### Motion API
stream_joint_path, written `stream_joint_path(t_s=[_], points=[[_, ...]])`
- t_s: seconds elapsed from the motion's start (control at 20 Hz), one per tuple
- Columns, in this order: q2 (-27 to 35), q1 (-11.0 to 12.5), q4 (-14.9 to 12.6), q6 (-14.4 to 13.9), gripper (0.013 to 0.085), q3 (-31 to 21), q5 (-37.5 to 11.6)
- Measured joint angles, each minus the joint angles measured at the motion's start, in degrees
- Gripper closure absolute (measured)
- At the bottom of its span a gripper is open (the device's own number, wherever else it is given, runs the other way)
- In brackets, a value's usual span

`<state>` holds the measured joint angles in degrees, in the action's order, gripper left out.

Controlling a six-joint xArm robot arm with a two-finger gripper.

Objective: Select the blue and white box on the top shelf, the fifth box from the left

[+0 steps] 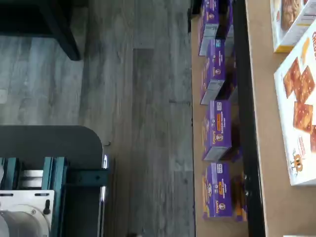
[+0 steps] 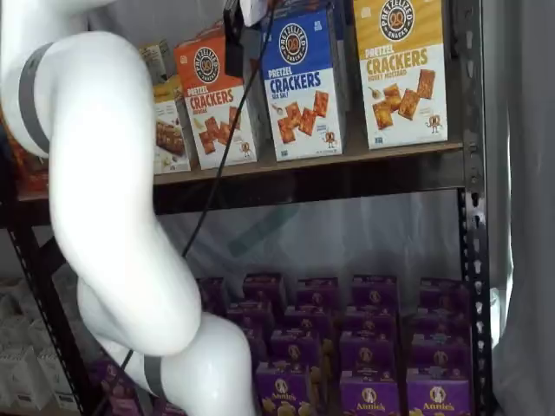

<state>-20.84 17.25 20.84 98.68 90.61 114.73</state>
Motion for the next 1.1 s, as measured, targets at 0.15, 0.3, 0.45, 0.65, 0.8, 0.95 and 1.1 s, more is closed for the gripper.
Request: stream_joint_path(t_s=[0.15,0.3,0.45,0.65,0.8,0.95,1.1], points=[[-1.63,-2.18,-3.66,-0.34,0.0130,-1.93,-2.60],[-2.43,-2.72,-4.29,-0.56,0.0130,-3.23,-3.50],[-3.25,-2.72,-3.69,-0.72,0.0130,-4.32,-4.63],[-3.05,-0.70,0.61,-0.86,0.0130,-3.21,-5.47],[-2.45,0.34,2.74,-1.13,0.0130,-1.26,-6.66],[-1.68,-0.13,1.79,-1.49,0.0130,1.11,-8.43],[-0.54,-1.00,0.25,-1.88,0.0130,3.64,-10.01]])
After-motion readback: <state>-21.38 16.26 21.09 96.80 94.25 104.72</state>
